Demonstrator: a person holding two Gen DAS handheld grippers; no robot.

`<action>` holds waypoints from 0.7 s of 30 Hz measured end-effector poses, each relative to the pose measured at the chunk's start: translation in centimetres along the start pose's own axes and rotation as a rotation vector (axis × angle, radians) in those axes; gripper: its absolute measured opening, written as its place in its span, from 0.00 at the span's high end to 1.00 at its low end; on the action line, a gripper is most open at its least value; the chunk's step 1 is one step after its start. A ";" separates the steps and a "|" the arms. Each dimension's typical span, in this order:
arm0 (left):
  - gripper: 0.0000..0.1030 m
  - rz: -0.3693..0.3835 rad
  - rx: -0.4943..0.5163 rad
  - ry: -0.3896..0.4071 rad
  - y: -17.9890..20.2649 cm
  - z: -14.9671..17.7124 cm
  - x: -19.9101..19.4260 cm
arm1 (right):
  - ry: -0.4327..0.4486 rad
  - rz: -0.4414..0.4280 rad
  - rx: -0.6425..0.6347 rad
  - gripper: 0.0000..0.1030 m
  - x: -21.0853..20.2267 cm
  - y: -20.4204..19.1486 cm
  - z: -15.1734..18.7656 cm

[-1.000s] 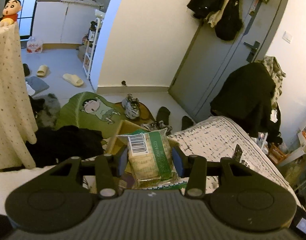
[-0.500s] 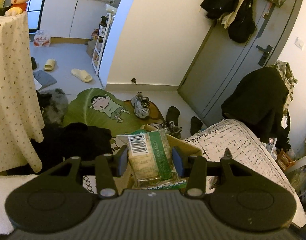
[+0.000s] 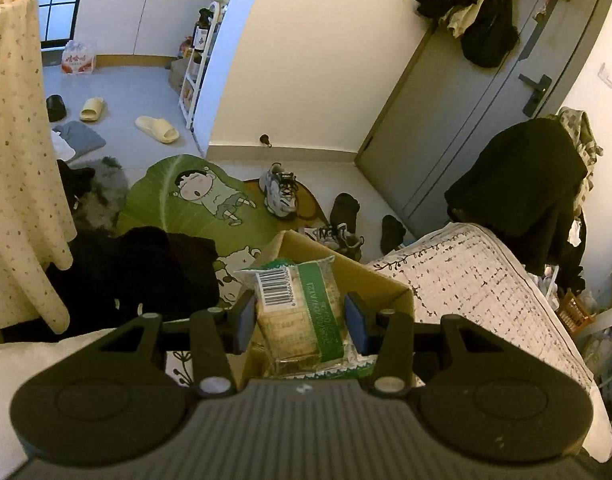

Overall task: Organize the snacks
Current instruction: 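Open both tools to drop the packets into the box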

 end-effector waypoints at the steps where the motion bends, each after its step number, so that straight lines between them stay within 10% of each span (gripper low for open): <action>1: 0.56 0.001 -0.002 -0.003 0.1 0.1 0.1 | 0.003 0.006 0.001 0.28 0.0 0.1 0.0; 21: 0.19 -0.060 0.079 0.015 0.9 1.1 -2.5 | 0.057 0.101 -0.022 0.06 -2.1 1.1 -0.3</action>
Point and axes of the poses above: each gripper's, at about its wrist camera, not at the fingertips, and x roughly the way its jaws point, y to its right, z to its underside, the point moved 9 cm from there along x, roughly the way its jaws point, and after that the axes turned 8 degrees about x, right-handed, at the moved point
